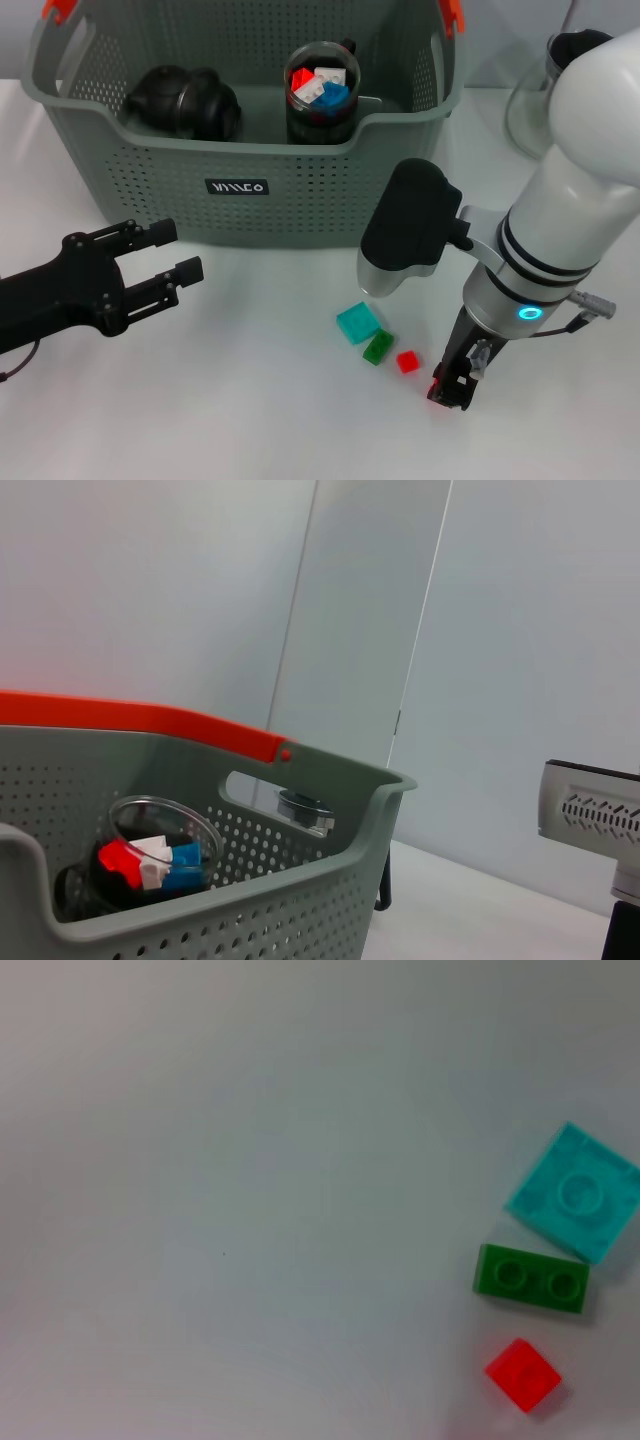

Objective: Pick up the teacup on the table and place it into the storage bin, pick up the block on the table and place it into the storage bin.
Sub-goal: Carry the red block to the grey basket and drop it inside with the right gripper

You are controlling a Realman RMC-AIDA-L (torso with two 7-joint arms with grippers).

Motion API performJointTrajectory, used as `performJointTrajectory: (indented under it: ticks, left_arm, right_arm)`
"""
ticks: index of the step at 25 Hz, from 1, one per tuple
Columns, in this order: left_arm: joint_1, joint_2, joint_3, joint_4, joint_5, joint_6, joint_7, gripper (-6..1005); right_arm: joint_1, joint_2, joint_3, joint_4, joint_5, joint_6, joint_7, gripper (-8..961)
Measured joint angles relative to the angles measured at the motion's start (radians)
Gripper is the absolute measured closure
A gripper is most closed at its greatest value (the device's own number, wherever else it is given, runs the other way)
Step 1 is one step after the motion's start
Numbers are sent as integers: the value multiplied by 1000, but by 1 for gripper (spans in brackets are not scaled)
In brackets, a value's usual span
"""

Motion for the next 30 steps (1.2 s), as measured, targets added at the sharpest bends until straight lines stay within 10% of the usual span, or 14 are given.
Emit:
performJointTrajectory:
  ticks: [8, 18, 30]
  left_arm:
    - [-4, 0, 0, -1, 0, 0, -1, 402]
    - [-5, 0, 0, 1, -5, -23, -2, 403]
    - [-29, 4, 0, -4, -7, -49, -2, 405]
  right_arm:
    - [-32, -7, 47, -63, -2, -31, -15, 750]
    - [-201, -11, 537, -193, 134, -129, -362, 750]
    - [-299, -14, 1026, 42, 600, -323, -877, 751]
